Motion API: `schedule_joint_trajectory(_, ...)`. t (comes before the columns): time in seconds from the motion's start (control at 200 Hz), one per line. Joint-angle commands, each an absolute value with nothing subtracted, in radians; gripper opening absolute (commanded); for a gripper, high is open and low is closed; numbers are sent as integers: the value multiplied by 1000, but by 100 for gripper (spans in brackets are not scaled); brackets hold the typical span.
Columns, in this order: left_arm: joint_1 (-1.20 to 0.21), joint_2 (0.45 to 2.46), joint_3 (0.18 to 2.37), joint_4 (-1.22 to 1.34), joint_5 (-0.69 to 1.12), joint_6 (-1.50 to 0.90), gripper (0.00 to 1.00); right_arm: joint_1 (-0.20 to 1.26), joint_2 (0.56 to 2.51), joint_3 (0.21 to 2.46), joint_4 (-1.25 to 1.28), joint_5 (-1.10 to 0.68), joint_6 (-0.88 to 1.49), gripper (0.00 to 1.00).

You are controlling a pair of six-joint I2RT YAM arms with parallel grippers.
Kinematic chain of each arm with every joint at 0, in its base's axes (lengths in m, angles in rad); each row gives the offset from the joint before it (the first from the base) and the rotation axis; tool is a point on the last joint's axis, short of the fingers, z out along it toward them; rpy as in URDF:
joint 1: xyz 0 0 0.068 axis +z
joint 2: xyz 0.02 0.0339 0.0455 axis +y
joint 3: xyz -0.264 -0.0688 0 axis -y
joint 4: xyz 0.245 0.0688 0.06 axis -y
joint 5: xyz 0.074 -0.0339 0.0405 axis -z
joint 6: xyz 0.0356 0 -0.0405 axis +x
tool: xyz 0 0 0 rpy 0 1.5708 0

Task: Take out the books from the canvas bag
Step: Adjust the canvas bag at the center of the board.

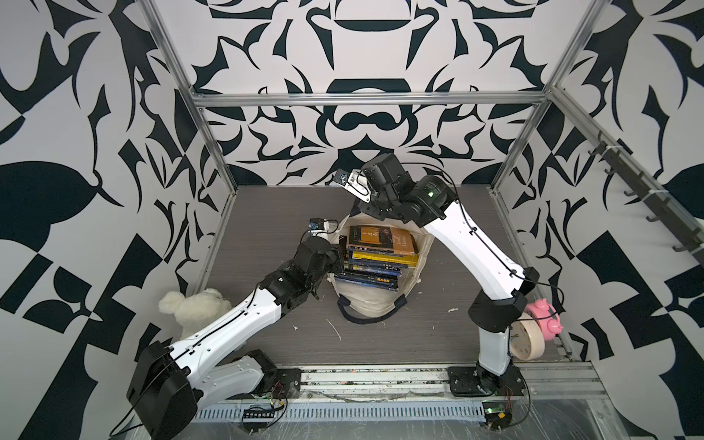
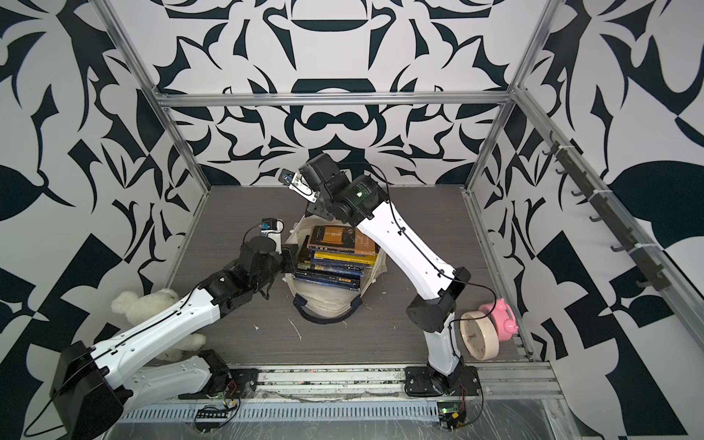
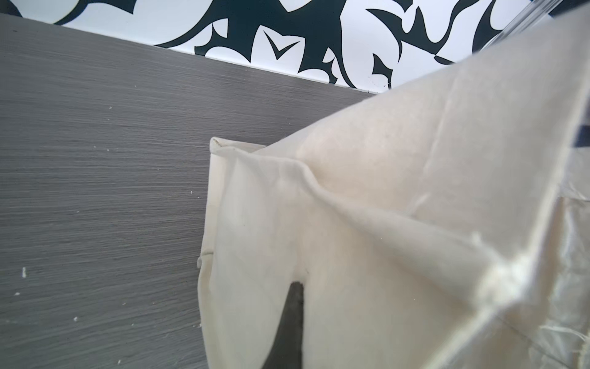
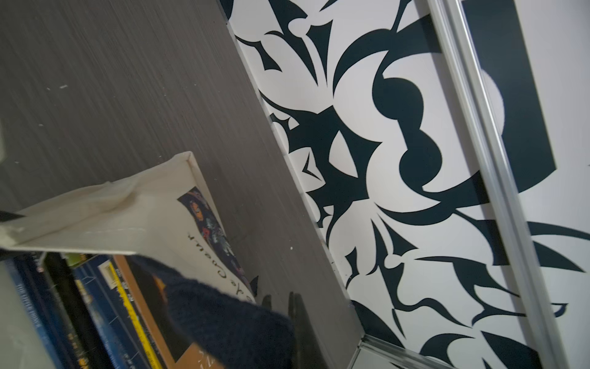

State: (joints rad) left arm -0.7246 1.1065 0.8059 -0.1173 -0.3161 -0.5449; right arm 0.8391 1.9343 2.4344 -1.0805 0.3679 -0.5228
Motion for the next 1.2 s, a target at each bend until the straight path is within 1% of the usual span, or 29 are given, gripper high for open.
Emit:
schedule_joint_trajectory(0.0,-718,1089,812,-193,-371,-537,0,813,1777,2558,-925,360,-372,0)
schedule_joint_trajectory(0.09,-718,1089,813,-199,-397,-539,0,802,1785,2559,-978,299,-319,0)
schedule_joint_trajectory(0.145,-718,1088,814,-205,-417,-541,0,768,1798,2586,-1029,207,-246,0)
schedule_joint_trajectory(0.275,-718,1079,805,-223,-490,-553,0,571,1815,2606,-1076,-236,-17,0)
schedule_joint_trajectory(0.32,-718,1070,794,-222,-526,-557,0,526,1815,2589,-1069,-348,28,0)
schedule_joint_trajectory(0.455,-718,1045,735,-131,-594,-555,0,517,1808,2540,-1075,-520,52,0)
schedule_joint_trajectory(0.59,-718,1048,693,-5,-617,-542,0,518,1775,2422,-1033,-663,80,0)
schedule_joint_trajectory(0.69,-717,1076,684,62,-621,-526,0,533,1742,2309,-1008,-740,97,0)
schedule_joint_trajectory(0.85,-716,1116,659,149,-631,-501,0,536,1610,1966,-798,-811,171,0)
schedule_joint_trajectory(1.02,-716,1083,554,272,-598,-506,0,544,1499,1703,-637,-907,235,0)
schedule_joint_trajectory(1.075,-716,1066,532,264,-596,-530,0,557,1471,1642,-601,-928,254,0)
schedule_joint_trajectory(1.195,-718,1048,503,205,-590,-582,0,613,1441,1555,-595,-907,239,0)
